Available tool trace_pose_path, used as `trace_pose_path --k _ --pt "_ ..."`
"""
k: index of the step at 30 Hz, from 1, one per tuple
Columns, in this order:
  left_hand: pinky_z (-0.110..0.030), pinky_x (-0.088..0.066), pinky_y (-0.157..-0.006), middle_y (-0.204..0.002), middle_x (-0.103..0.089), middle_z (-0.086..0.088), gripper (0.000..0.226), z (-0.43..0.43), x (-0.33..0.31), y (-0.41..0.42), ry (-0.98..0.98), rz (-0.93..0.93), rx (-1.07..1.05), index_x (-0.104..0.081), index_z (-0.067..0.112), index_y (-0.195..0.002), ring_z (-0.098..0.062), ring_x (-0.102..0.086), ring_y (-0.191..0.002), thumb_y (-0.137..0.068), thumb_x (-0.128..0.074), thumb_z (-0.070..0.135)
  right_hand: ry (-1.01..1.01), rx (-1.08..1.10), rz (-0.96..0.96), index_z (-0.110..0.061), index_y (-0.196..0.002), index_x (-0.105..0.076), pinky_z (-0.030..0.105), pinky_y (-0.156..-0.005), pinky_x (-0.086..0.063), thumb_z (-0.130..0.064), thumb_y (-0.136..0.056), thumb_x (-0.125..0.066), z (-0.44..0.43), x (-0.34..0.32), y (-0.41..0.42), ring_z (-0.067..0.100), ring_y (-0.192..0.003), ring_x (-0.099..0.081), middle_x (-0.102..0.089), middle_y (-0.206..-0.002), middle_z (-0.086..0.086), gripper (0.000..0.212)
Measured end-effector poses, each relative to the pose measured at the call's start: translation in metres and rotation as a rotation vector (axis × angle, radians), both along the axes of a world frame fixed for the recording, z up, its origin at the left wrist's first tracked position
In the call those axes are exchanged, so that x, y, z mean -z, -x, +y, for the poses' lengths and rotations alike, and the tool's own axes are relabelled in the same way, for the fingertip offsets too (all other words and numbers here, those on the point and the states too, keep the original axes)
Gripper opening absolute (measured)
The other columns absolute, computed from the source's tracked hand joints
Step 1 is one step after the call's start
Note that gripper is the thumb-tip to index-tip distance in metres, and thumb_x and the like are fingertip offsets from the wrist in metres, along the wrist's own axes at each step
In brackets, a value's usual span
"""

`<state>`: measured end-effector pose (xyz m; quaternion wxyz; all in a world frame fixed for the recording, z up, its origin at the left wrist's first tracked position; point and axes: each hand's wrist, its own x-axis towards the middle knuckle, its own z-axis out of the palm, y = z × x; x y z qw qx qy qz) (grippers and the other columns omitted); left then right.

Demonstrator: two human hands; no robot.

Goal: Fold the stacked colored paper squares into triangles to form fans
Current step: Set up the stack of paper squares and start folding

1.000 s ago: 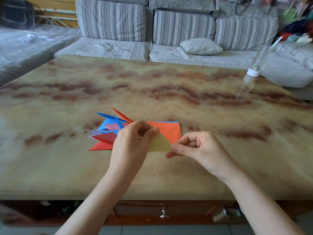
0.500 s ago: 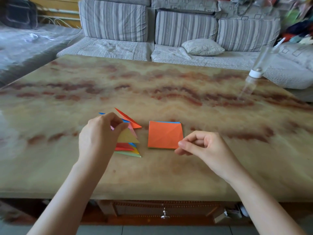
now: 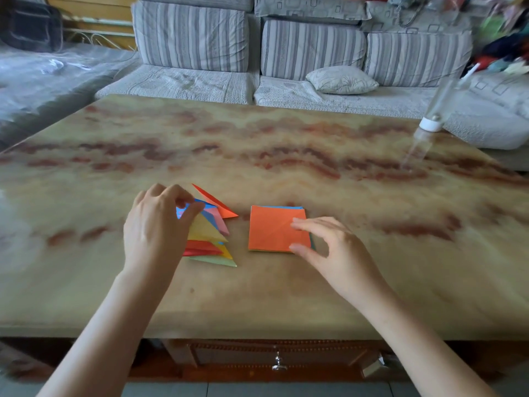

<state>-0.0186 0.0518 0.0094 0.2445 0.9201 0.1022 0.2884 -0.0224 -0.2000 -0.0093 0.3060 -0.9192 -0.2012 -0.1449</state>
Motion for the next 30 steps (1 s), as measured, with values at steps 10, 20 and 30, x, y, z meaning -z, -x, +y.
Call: trace_pose_path --k 10,20,30 --pt "-0.027 -0.04 -0.069 -0.077 -0.061 0.002 0.022 -0.061 -0.005 0.009 -0.11 -0.295 0.501 -0.069 0.015 -0.081 -0.016 -0.049 -0.077 -0.089 -0.055 0.028 0.179 0.037 0.144 -0.031 -0.12 -0.065 0.01 -0.094 -0.021 -0.032 -0.082 -0.07 0.002 0.0 -0.006 0.017 -0.126 -0.044 -0.063 -0.127 -0.003 0.038" --pt "-0.021 -0.045 -0.059 -0.092 -0.062 0.008 0.014 -0.067 0.013 0.004 0.377 -0.013 0.488 -0.07 0.016 -0.089 -0.002 -0.059 -0.081 -0.091 -0.06 0.025 0.012 0.106 -0.106 -0.028 -0.088 -0.074 0.035 -0.063 -0.054 -0.028 -0.081 -0.058 -0.012 -0.006 -0.003 0.017 -0.072 -0.069 -0.074 -0.077 -0.005 0.017" --pt "-0.037 -0.059 -0.074 -0.115 -0.061 -0.005 0.024 -0.08 0.003 0.011 1.021 0.285 0.504 -0.055 0.022 -0.112 -0.018 -0.072 -0.083 -0.095 -0.047 0.037 -0.579 0.063 0.072 -0.014 -0.086 -0.073 0.015 -0.08 -0.051 0.001 -0.082 -0.067 -0.025 -0.025 -0.006 0.004 -0.092 -0.068 -0.074 -0.094 -0.006 0.017"
